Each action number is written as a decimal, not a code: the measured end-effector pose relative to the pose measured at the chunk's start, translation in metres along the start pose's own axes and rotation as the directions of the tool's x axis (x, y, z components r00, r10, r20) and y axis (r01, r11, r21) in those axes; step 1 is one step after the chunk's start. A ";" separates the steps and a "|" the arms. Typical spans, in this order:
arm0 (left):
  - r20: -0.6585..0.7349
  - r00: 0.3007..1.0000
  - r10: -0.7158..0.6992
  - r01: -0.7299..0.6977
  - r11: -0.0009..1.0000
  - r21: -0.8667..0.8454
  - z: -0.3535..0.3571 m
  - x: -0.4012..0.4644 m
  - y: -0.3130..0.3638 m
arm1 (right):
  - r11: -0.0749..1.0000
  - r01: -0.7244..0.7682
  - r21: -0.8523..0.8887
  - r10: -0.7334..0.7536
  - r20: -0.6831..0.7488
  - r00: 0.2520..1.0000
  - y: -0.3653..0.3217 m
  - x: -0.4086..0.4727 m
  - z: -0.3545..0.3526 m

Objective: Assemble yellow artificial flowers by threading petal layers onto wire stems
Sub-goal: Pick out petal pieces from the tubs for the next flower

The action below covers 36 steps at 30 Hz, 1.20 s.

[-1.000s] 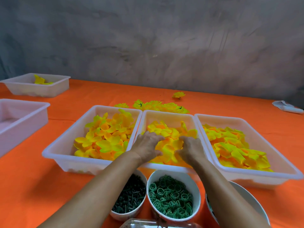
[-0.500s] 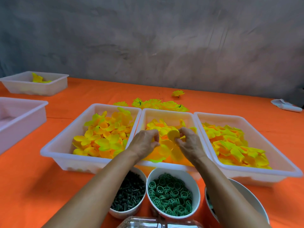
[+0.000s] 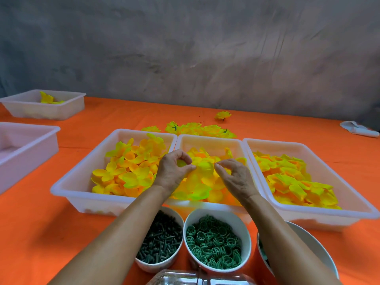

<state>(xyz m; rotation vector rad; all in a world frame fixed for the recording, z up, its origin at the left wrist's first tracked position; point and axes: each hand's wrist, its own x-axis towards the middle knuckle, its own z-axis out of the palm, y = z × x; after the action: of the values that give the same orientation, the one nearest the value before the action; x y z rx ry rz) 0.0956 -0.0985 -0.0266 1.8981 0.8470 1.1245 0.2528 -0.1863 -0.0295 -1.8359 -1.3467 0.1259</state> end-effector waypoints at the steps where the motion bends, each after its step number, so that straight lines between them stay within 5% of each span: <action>1: -0.003 1.000 0.005 -0.005 1.000 -0.012 0.000 0.000 0.000 | 0.997 -0.002 0.076 0.000 0.025 1.000 -0.004 -0.001 -0.001; 6: 0.107 0.993 0.059 -0.046 0.992 -0.120 0.001 -0.003 0.003 | 0.949 -0.040 0.312 -0.049 0.272 0.961 -0.009 -0.007 -0.002; 14: 0.315 0.949 0.006 -0.020 0.999 0.042 0.007 -0.005 0.006 | 0.941 -0.025 0.338 -0.057 0.231 0.971 -0.007 -0.005 -0.001; 25: 0.122 0.990 0.064 -0.076 0.993 0.093 0.006 -0.002 0.002 | 0.915 -0.012 0.404 -0.093 0.241 0.966 -0.004 -0.004 0.001; 30: 0.214 0.973 0.090 -0.115 0.988 0.107 0.008 -0.002 0.001 | 0.887 -0.076 0.455 -0.082 0.318 0.945 -0.004 -0.003 0.002; 36: 0.249 0.966 0.076 -0.086 0.996 0.029 0.007 -0.004 0.004 | 0.899 -0.020 0.438 -0.094 0.235 0.967 0.000 -0.002 0.003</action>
<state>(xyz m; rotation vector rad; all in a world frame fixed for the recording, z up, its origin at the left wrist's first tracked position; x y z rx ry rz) 0.1008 -0.1063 -0.0268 2.0702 0.6621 0.8984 0.2505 -0.1863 -0.0317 -1.4428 -1.3878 0.6119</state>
